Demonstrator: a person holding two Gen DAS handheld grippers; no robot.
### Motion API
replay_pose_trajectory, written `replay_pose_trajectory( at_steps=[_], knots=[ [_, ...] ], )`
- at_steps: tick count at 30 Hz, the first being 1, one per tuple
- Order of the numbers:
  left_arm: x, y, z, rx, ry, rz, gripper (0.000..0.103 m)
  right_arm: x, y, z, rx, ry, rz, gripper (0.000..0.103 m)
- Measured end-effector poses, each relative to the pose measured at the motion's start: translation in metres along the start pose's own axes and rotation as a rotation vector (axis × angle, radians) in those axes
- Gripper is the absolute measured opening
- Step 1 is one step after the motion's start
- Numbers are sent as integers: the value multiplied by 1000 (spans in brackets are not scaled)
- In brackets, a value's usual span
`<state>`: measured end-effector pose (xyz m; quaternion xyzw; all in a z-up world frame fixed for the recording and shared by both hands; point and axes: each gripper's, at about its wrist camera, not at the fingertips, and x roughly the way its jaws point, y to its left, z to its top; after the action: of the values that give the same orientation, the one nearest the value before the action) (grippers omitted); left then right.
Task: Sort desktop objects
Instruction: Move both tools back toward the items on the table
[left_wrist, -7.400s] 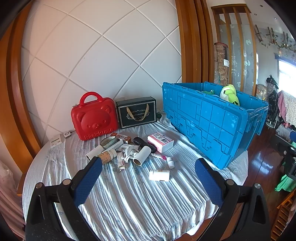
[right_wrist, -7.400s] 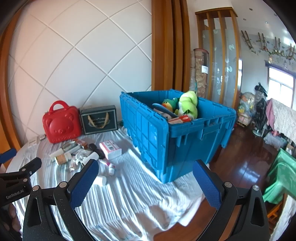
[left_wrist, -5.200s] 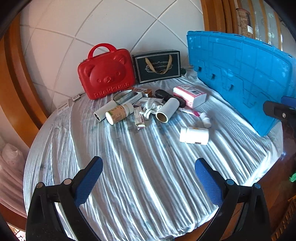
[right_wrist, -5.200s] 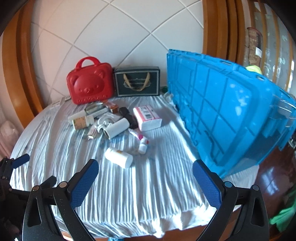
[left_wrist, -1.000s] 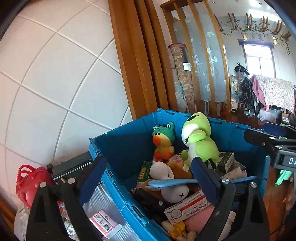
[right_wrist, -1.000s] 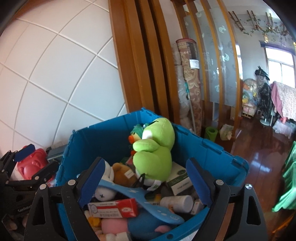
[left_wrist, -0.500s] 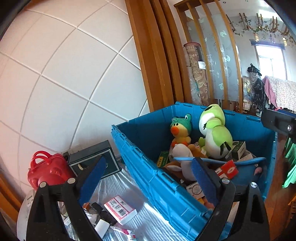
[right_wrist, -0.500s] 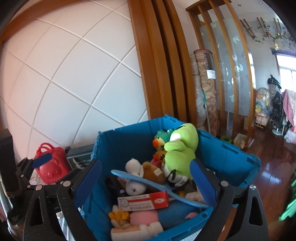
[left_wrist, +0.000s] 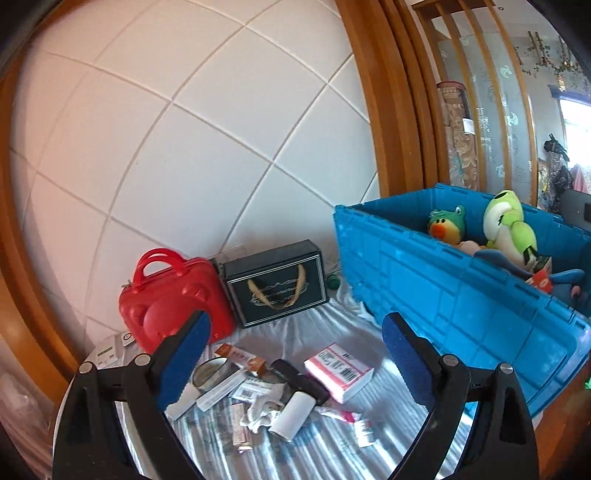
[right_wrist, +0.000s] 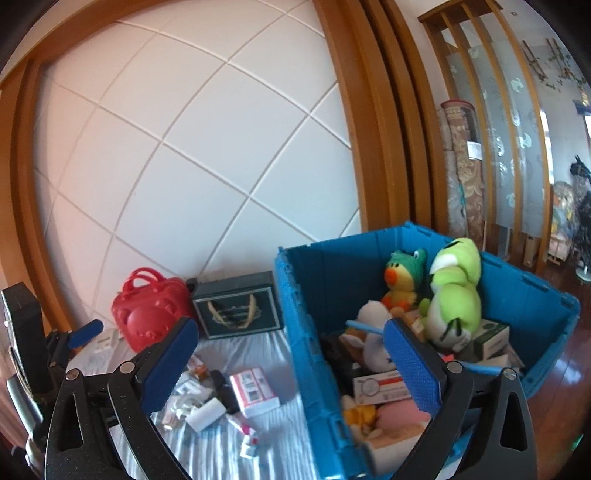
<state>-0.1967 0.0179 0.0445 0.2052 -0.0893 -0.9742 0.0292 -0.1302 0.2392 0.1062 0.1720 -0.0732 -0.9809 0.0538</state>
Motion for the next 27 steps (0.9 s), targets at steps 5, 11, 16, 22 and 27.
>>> replay_pose_trajectory(
  at_steps=[5,11,16,22,27],
  knots=[
    [0,54,-20,21,17,66,95,24,51,-19,10,44,35,102],
    [14,110,-46,44,63,131,95,65,107,-56,28,124,52,102],
    [39,138,-66,36,108,153,95,113,139,-96,29,250,65,102],
    [74,160,-90,27,163,144,95,179,156,-140,10,387,69,95],
    [109,178,-114,61,226,145,95,239,156,-177,30,507,47,89]
  ],
)
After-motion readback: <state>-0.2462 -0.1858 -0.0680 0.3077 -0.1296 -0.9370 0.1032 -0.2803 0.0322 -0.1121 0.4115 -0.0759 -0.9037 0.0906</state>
